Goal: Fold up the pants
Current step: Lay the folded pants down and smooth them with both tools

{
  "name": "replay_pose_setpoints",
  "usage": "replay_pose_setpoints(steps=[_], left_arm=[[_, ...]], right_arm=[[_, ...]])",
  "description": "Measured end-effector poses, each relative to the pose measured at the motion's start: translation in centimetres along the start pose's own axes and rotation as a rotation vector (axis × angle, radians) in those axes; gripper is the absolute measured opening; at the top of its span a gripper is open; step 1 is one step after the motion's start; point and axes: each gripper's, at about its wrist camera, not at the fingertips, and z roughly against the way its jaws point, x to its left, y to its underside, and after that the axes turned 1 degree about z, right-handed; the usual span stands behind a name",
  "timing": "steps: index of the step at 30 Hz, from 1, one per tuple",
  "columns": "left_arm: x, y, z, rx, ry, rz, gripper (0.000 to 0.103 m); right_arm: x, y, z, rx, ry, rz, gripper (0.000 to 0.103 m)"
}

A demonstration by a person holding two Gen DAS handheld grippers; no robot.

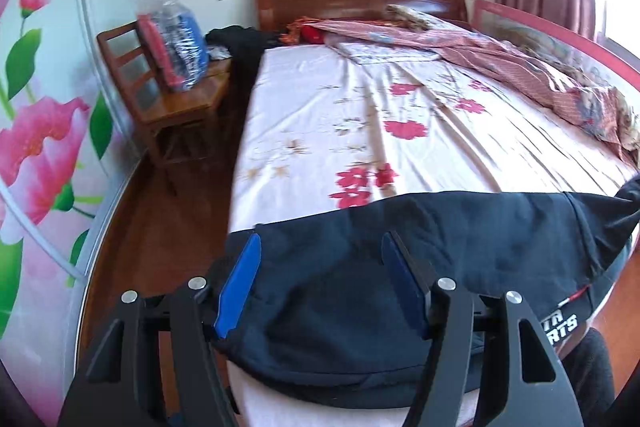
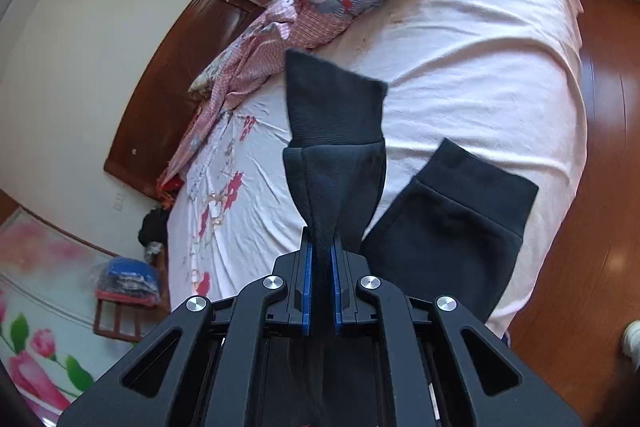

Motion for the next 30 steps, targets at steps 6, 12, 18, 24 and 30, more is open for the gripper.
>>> replay_pose_setpoints(steps=[6, 12, 18, 24, 30], left_arm=[[-2.0, -0.9, 0.8, -0.004, 0.022, -0.009, 0.064], [-3.7, -0.9, 2.4, -0.033, 0.038, 0.01, 0.069], [-4.2, 0.7, 4.0, -0.033, 0.086, 0.055, 0.075], [-4.2, 3.1, 5.6, -0.017, 0.099, 0.053, 0.076], [-2.4, 5.3, 6.2, 0.018, 0.092, 0.095, 0.077]], right_arm=[[-11.8, 2.2, -2.9, 0.039, -0.03, -0.303, 0.013], [-10.5, 5.4, -2.4, 0.056, -0.094, -0.36, 0.057], [-1.0, 13.5, -2.7, 0.308, -0.249, -0.211, 0.057], [5.0, 22.7, -8.6, 0.612, -0.268, -0.138, 0.055], [5.6, 25.6, -11.3, 0.691, -0.218, -0.165, 0.055]])
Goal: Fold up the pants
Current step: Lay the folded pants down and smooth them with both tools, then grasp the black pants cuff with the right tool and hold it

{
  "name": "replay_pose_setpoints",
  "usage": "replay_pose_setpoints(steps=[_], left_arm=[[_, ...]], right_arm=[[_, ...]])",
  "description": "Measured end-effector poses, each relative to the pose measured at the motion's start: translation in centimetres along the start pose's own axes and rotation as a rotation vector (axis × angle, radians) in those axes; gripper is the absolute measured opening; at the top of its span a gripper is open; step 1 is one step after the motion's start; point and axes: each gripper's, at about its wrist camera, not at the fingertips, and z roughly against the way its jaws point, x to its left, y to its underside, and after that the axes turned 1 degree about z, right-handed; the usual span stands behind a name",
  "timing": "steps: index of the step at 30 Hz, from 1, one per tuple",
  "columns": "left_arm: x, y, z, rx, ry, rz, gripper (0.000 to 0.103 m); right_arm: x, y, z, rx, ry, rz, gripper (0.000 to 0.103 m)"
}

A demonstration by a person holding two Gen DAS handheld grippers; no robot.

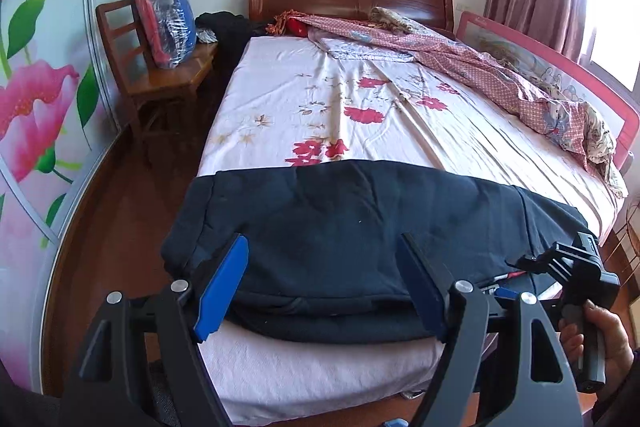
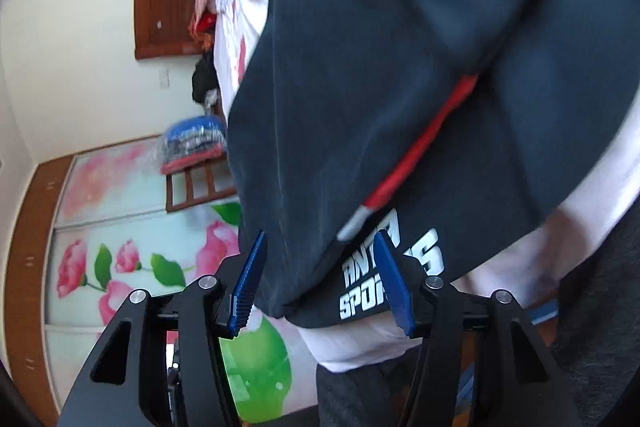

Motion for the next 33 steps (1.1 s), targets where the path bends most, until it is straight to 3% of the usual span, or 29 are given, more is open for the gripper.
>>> replay_pose_setpoints(steps=[4, 8, 12, 16, 18, 21, 22, 24, 25, 27, 33], left_arm=[[0.4, 0.5, -0.5, 0.023, -0.007, 0.013, 0.077], [0.4, 0.4, -0.9, 0.034, 0.0, 0.016, 0.078], [0.2, -0.1, -0.7, 0.006, -0.011, -0.008, 0.083], [0.0, -1.2, -0.6, -0.015, -0.02, -0.038, 0.083], [0.0, -1.7, -0.6, -0.028, -0.022, -0.045, 0.085], [-0.1, -2.1, -1.1, -0.034, -0.022, -0.058, 0.086], [-0.2, -2.1, -1.3, -0.029, -0.029, -0.062, 0.086], [-0.2, -2.1, -1.5, -0.027, -0.043, -0.066, 0.086], [-0.2, -2.1, -1.6, -0.022, -0.047, -0.064, 0.086], [-0.1, -1.9, -1.6, -0.019, -0.047, -0.051, 0.086], [-0.8, -1.7, -2.1, -0.011, -0.041, -0.074, 0.086]], right_arm=[[0.6, -0.4, -2.0, 0.016, 0.01, 0.045, 0.055], [2.5, 0.2, -3.0, 0.044, 0.084, 0.172, 0.009], [4.9, 1.8, -2.1, 0.065, 0.145, 0.31, 0.007], [6.4, 3.4, 0.5, 0.075, 0.122, 0.361, 0.006], [6.2, 4.5, 1.6, 0.114, 0.135, 0.368, 0.0], [4.8, 5.0, 1.9, 0.124, 0.208, 0.382, 0.0], [3.9, 4.8, 1.6, 0.149, 0.196, 0.333, 0.0], [2.6, 3.8, 2.4, 0.102, 0.116, 0.202, 0.002], [3.1, 3.4, 2.3, 0.094, 0.124, 0.233, 0.008], [2.8, 3.0, 1.7, 0.091, 0.159, 0.198, 0.038], [1.4, 1.8, -0.5, 0.056, 0.133, 0.152, 0.038]])
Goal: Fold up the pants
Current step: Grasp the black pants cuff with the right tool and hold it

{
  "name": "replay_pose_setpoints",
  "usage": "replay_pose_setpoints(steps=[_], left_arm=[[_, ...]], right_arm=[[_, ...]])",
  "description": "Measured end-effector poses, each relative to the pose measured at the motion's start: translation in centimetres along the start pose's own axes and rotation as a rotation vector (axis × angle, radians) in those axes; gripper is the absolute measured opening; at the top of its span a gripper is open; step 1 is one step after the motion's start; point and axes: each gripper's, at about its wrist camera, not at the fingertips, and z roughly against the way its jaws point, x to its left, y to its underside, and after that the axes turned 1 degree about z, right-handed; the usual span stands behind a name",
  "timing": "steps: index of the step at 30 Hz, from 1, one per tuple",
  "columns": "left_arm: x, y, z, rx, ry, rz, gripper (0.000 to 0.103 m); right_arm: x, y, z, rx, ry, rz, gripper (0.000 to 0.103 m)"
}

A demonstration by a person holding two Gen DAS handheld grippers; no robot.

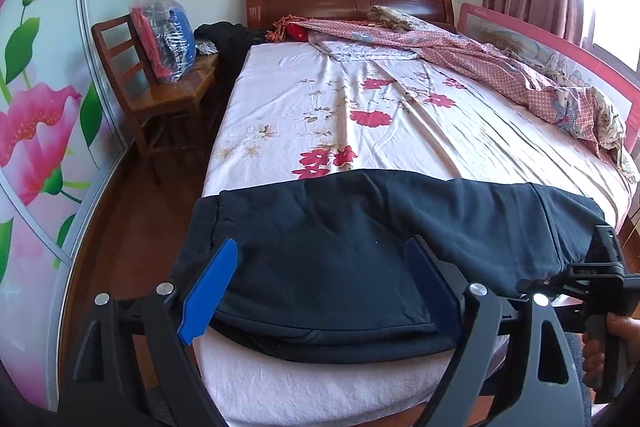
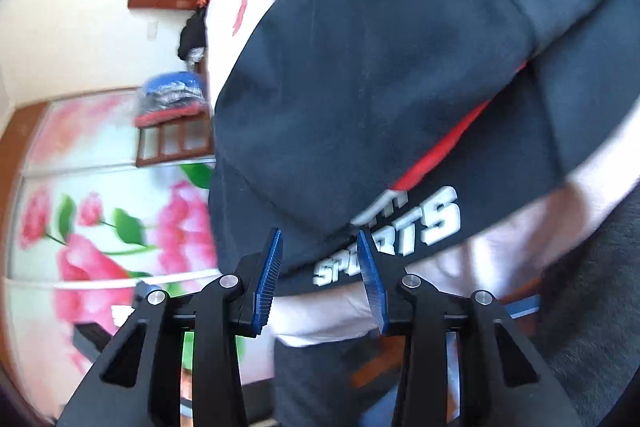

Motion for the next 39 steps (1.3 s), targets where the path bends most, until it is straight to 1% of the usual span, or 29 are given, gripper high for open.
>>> replay_pose_setpoints(steps=[1, 2, 3, 4, 5, 6, 8, 10, 12, 14, 18, 19, 20, 21, 22, 23, 24, 25, 26, 27, 29, 30, 31, 32, 33, 35, 37, 38, 39], left_arm=[[-0.1, 0.0, -0.1, 0.005, 0.003, -0.006, 0.086], [-0.3, 0.0, -0.2, 0.009, 0.002, -0.011, 0.086], [-0.4, 0.0, -0.2, 0.007, 0.001, -0.013, 0.086], [-0.5, -0.1, -0.1, 0.002, 0.006, -0.014, 0.086], [-0.6, -0.2, -0.1, 0.002, 0.006, -0.015, 0.086], [-0.6, -0.3, -0.1, 0.0, 0.0, -0.015, 0.086], [-0.3, -0.5, 0.0, -0.01, -0.004, -0.011, 0.087], [0.3, -0.8, 0.0, -0.019, -0.012, -0.008, 0.088], [0.7, -1.1, -0.2, -0.026, -0.012, -0.016, 0.088], [0.8, -1.3, -0.4, -0.035, -0.019, -0.028, 0.088], [0.4, -1.0, -1.4, -0.032, -0.036, -0.062, 0.089], [0.2, -0.8, -1.9, -0.014, -0.047, -0.065, 0.089], [0.1, -0.7, -2.1, -0.007, -0.047, -0.061, 0.089], [0.0, -0.6, -2.3, 0.002, -0.04, -0.054, 0.089], [-0.2, -0.4, -2.3, 0.008, -0.028, -0.044, 0.089], [-0.5, -0.3, -2.2, 0.006, -0.02, -0.041, 0.089], [-0.7, -0.3, -2.2, 0.007, -0.014, -0.042, 0.089], [-1.1, -0.2, -2.1, 0.005, -0.009, -0.045, 0.089], [-1.4, -0.1, -2.1, 0.007, -0.005, -0.042, 0.089], [-1.8, -0.1, -2.1, 0.012, 0.01, -0.039, 0.089], [-2.7, 0.0, -1.9, 0.014, 0.044, -0.038, 0.089], [-3.3, 0.0, -1.8, 0.013, 0.061, -0.044, 0.089], [-4.0, 0.1, -1.6, 0.013, 0.086, -0.056, 0.089], [-4.7, 0.1, -1.5, 0.012, 0.102, -0.066, 0.089], [-5.5, 0.0, -1.3, 0.013, 0.119, -0.077, 0.089], [-7.1, -0.1, -1.0, 0.016, 0.153, -0.104, 0.089], [-8.7, -0.2, -0.5, 0.011, 0.173, -0.142, 0.089], [-9.1, -0.3, -0.3, 0.007, 0.175, -0.154, 0.089], [-9.8, -0.4, -0.1, 0.003, 0.178, -0.17, 0.089]], right_arm=[[-0.4, -0.2, -0.8, 0.015, -0.038, -0.024, 0.038], [-0.8, -0.5, -1.5, 0.012, -0.027, -0.045, 0.038], [-0.7, -0.6, -1.9, -0.011, -0.051, -0.036, 0.037], [-0.3, -0.6, -2.3, -0.012, -0.059, -0.007, 0.031], [0.0, -0.7, -2.6, 0.006, -0.036, 0.007, 0.01], [0.4, -0.7, -2.5, 0.007, -0.065, 0.017, 0.009], [1.9, -0.4, -1.8, 0.024, -0.057, 0.104, 0.008], [3.1, 0.3, -0.5, 0.046, -0.075, 0.158, 0.007], [4.0, 1.0, 0.4, 0.067, -0.073, 0.192, 0.007], [3.6, 1.8, 0.8, 0.097, -0.048, 0.203, 0.007], [0.4, 1.5, -1.1, 0.085, -0.018, 0.103, 0.008], [-0.2, 1.3, -2.0, 0.094, -0.049, 0.084, 0.009], [-0.7, 1.2, -2.7, 0.106, -0.017, 0.071, 0.01], [-0.9, 1.1, -3.1, 0.106, 0.034, 0.053, 0.018], [-0.8, 1.2, -2.9, 0.115, 0.002, 0.04, 0.02], [-0.5, 1.4, -2.6, 0.126, 0.004, 0.05, 0.027], [0.1, 1.6, -1.5, 0.122, 0.05, 0.081, 0.035], [0.8, 1.8, 0.4, 0.1, 0.082, 0.126, 0.036], [1.0, 1.9, 2.4, 0.071, 0.063, 0.135, 0.036], [0.7, 1.7, 4.4, 0.031, 0.068, 0.127, 0.036], [-0.5, 0.3, 10.5, -0.142, 0.139, 0.115, 0.036], [-1.4, -0.7, 13.3, -0.232, 0.175, 0.106, 0.038], [-3.2, -1.9, 16.8, -0.357, 0.232, 0.056, 0.042], [-4.9, -2.9, 19.5, -0.445, 0.241, 0.004, 0.048], [-7.3, -4.1, 22.0, -0.516, 0.234, -0.063, 0.048], [-10.4, -5.2, 25.1, -0.621, 0.308, -0.142, 0.048], [-13.4, -6.0, 26.6, -0.662, 0.287, -0.205, 0.048], [-14.3, -6.2, 26.9, -0.67, 0.304, -0.232, 0.048], [-14.7, -6.3, 26.9, -0.68, 0.279, -0.237, 0.048]])
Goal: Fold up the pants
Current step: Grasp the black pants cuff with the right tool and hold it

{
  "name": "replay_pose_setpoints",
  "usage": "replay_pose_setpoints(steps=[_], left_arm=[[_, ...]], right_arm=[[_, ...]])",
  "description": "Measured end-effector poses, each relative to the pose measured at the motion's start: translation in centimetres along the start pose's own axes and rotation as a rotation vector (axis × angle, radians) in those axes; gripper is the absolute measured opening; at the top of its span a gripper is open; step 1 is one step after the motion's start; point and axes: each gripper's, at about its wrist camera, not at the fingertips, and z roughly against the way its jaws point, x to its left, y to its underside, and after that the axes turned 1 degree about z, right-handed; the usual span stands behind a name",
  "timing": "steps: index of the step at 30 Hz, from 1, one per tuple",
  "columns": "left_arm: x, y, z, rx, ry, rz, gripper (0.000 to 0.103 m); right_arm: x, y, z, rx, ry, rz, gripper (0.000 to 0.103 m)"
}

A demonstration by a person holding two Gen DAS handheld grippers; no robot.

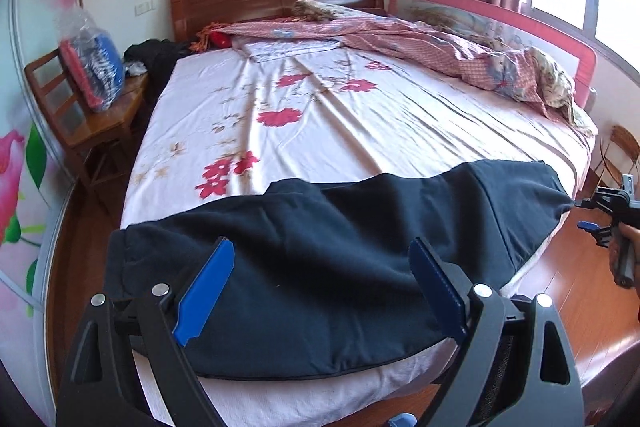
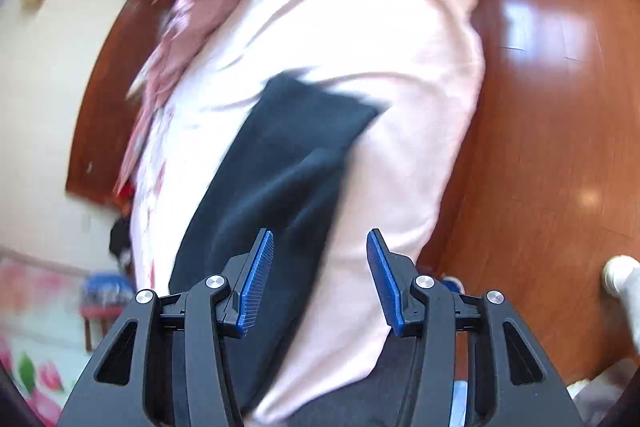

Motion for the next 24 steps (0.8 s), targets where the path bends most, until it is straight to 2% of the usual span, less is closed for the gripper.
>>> replay_pose_setpoints(steps=[1, 3, 4, 5, 7, 8, 9, 11, 15, 17, 19, 20, 21, 24], left_arm=[[-0.4, -0.2, 0.1, 0.001, 0.008, -0.01, 0.089], [-1.1, -0.4, 0.1, 0.0, 0.016, -0.027, 0.089], [-1.6, -0.6, 0.1, 0.001, 0.016, -0.039, 0.089], [-1.8, -0.6, 0.0, 0.005, 0.019, -0.046, 0.089], [-2.4, -0.9, -0.1, 0.009, 0.02, -0.057, 0.09], [-2.6, -1.0, -0.1, 0.01, 0.023, -0.063, 0.09], [-2.8, -1.1, -0.1, 0.01, 0.027, -0.07, 0.09], [-3.2, -1.3, 0.0, 0.006, 0.029, -0.078, 0.092], [-3.9, -1.4, 0.0, 0.006, 0.04, -0.094, 0.092], [-4.1, -1.4, -0.2, 0.013, 0.043, -0.105, 0.092], [-4.1, -1.5, -0.1, 0.004, 0.045, -0.108, 0.092], [-4.0, -1.6, -0.1, 0.005, 0.046, -0.104, 0.092], [-3.9, -1.6, -0.1, 0.005, 0.046, -0.098, 0.092], [-3.8, -1.9, -0.3, 0.006, 0.055, -0.088, 0.092]], right_arm=[[-0.4, -0.2, -0.3, -0.007, -0.035, 0.001, 0.048], [-1.2, -1.1, -0.6, -0.03, -0.029, 0.013, 0.048], [-1.2, -1.3, -1.1, -0.031, -0.053, 0.025, 0.048], [-1.2, -1.3, -1.2, -0.037, -0.025, 0.052, 0.048], [0.1, -1.8, -2.5, -0.043, -0.03, 0.093, 0.024], [1.0, -2.7, -3.0, -0.037, 0.002, 0.12, 0.016], [2.2, -3.1, -2.8, -0.043, 0.034, 0.155, 0.014], [4.0, -3.5, -2.1, -0.084, 0.049, 0.226, 0.012], [5.7, -5.0, -1.5, -0.137, 0.105, 0.265, 0.012], [4.6, -5.6, -3.1, -0.035, 0.171, 0.208, 0.014], [3.7, -5.4, -2.9, -0.052, 0.186, 0.191, 0.029], [3.1, -5.3, -2.8, -0.047, 0.182, 0.167, 0.043], [2.2, -5.2, -2.8, -0.035, 0.144, 0.119, 0.049], [0.4, -5.4, -2.8, -0.01, 0.043, 0.019, 0.049]])
